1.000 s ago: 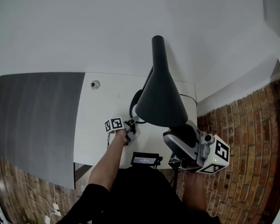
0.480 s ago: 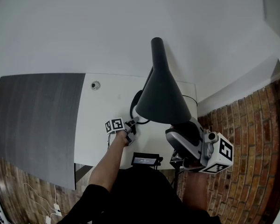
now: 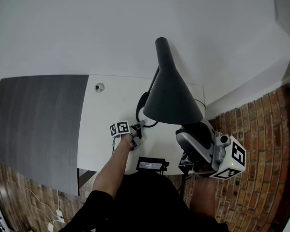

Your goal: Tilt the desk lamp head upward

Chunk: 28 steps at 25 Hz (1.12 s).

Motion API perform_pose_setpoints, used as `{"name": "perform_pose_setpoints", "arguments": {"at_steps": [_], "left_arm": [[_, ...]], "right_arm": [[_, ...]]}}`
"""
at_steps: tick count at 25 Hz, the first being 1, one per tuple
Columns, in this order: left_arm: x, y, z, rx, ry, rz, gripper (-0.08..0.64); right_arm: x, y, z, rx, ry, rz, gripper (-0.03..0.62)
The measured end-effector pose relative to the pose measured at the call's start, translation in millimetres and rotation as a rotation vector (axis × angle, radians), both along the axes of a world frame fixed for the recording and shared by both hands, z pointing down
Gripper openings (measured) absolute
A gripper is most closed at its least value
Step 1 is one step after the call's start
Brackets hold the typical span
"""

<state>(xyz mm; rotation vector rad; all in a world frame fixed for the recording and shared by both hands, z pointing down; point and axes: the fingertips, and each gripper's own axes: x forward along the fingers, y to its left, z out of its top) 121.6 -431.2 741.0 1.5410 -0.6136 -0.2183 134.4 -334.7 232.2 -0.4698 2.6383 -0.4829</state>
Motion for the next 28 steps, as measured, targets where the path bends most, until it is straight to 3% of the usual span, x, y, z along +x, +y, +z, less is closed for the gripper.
{"name": "perform_pose_setpoints", "arguments": {"at_steps": [6, 11, 16, 21, 28], "left_arm": [[-1.4, -0.6, 1.6, -0.015, -0.010, 0.000, 0.011], [-2.1, 1.3, 3.8, -0.037, -0.023, -0.004, 0.011], [21.0, -5.2, -16.6, -0.001, 0.024, 0.003, 0.011], [27.0, -0.7, -2.6, -0.021, -0.038, 0.057, 0.011], [28.2, 0.0, -2.4, -0.007, -0.050, 0.067, 0.011]], "right_arm": [[1.8, 0.9, 1.6, -0.005, 0.003, 0.002, 0.129], [0.8, 1.6, 4.6, 0.017, 0.059, 0.021, 0.129], [-3.7, 4.4, 3.6, 0.027, 0.068, 0.007, 0.129], [-5.4, 6.8, 4.9, 0.034, 0.075, 0.006, 0.129], [-4.3, 2.7, 21.6, -0.023, 0.049, 0.039, 0.129]]}}
